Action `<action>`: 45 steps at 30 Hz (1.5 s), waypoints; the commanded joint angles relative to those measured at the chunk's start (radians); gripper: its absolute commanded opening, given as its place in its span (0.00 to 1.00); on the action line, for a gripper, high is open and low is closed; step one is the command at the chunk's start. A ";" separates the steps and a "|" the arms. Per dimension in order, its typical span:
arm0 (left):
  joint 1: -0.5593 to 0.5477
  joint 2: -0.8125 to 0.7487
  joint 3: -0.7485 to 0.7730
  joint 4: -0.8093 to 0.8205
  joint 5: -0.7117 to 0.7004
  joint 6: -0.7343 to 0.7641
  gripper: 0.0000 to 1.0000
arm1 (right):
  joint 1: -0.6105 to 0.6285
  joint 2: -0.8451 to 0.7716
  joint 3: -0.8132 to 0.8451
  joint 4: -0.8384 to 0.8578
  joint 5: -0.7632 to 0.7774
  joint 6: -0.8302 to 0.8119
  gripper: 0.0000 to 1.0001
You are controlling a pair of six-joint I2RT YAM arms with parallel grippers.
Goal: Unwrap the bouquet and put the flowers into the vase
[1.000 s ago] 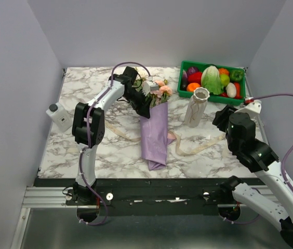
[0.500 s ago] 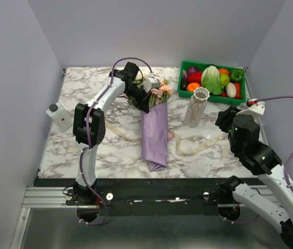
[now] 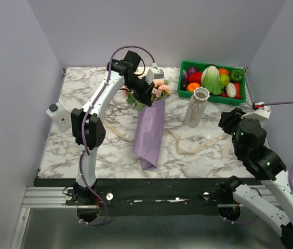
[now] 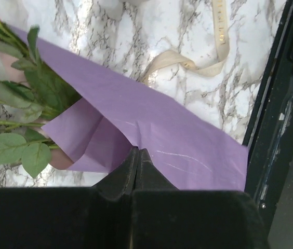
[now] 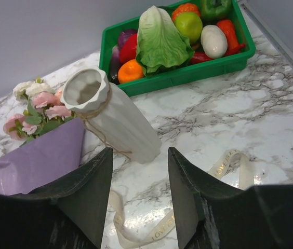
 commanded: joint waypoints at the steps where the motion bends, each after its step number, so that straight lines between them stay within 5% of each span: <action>1: -0.025 -0.109 0.066 -0.024 -0.045 -0.114 0.00 | -0.001 -0.019 -0.019 0.014 -0.015 0.002 0.54; 12: -0.098 -0.155 -0.112 0.020 -0.162 -0.177 0.57 | -0.001 -0.019 -0.036 0.008 -0.024 0.014 0.62; 21: 0.073 -0.112 -0.204 0.102 -0.169 -0.200 0.99 | -0.001 -0.020 -0.041 0.015 -0.049 0.004 0.63; 28: 0.035 -0.176 -0.402 0.247 -0.217 -0.167 0.99 | -0.001 -0.016 -0.048 0.028 -0.049 -0.016 0.65; 40: -0.212 0.026 -0.086 0.140 -0.320 -0.093 0.99 | -0.001 0.012 -0.106 0.034 -0.112 0.022 0.69; 45: -0.183 -0.029 -0.115 0.162 -0.324 -0.144 0.99 | 0.008 0.154 -0.217 0.168 -0.405 0.115 0.75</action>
